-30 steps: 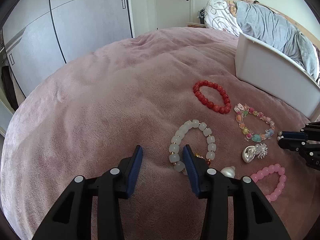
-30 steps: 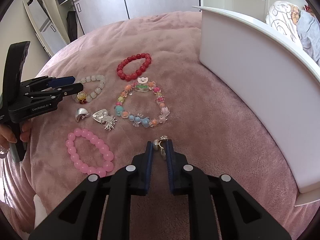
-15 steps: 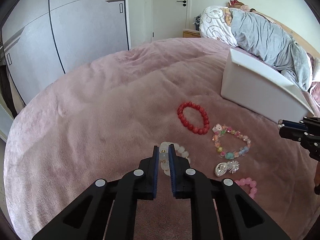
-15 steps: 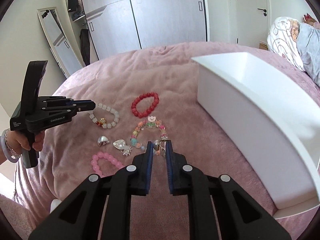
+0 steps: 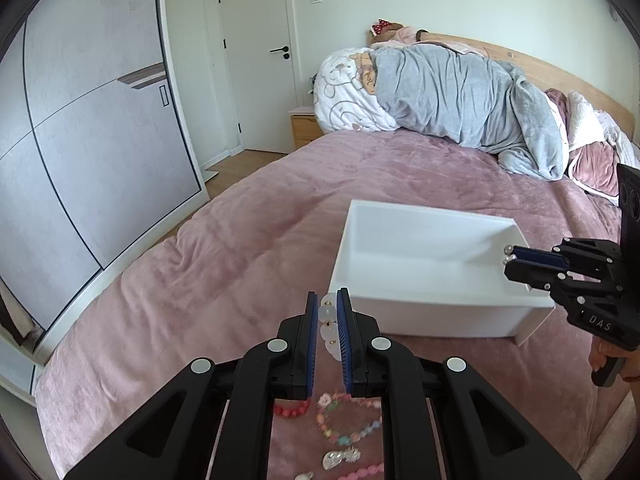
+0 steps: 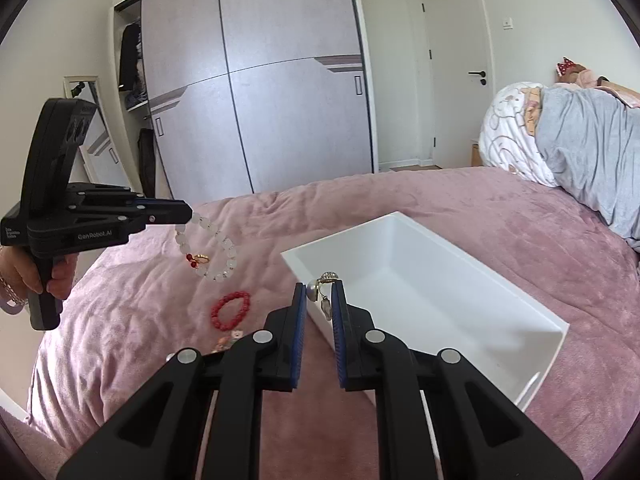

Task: Organize jewelry
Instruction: 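Carry both items into the white box and open both tools to release them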

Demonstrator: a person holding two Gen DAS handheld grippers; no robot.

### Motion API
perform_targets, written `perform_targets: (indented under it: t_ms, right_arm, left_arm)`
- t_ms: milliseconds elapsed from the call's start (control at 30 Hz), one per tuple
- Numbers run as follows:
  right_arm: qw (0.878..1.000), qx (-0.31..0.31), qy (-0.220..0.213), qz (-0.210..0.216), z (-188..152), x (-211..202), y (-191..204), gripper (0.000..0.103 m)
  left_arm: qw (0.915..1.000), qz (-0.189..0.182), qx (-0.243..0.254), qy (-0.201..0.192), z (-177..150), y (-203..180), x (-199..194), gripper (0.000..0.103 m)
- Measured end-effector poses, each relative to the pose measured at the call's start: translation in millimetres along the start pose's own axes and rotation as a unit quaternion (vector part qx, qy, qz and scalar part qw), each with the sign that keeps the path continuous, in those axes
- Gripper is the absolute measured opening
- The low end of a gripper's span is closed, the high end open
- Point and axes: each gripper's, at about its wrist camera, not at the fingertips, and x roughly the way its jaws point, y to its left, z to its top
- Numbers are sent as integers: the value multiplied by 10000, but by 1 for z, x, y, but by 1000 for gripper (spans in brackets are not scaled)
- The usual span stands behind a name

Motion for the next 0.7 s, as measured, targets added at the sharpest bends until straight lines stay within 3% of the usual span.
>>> perform_targets:
  t_ms: [233, 400, 633, 667, 700]
  right_arm:
    - [9986, 394, 155, -305, -8, -3, -54, 13]
    - [9963, 674, 432, -298, -25, 14, -73, 13]
    - [9925, 1033, 556, -333, -40, 27, -98, 16]
    - [9918, 1078, 615, -319, -41, 30, -101, 16]
    - [9911, 1104, 671, -312, -43, 33, -102, 19]
  left_arm:
    - [9987, -436, 199, 186, 56, -54, 46, 15]
    - [9972, -651, 42, 367, 80, -75, 91, 15]
    - [9957, -681, -279, 562, 84, -82, 145, 16]
    - [9951, -719, -344, 583, 81, -80, 149, 25]
    - [9944, -775, -427, 586, 77, -77, 152, 41]
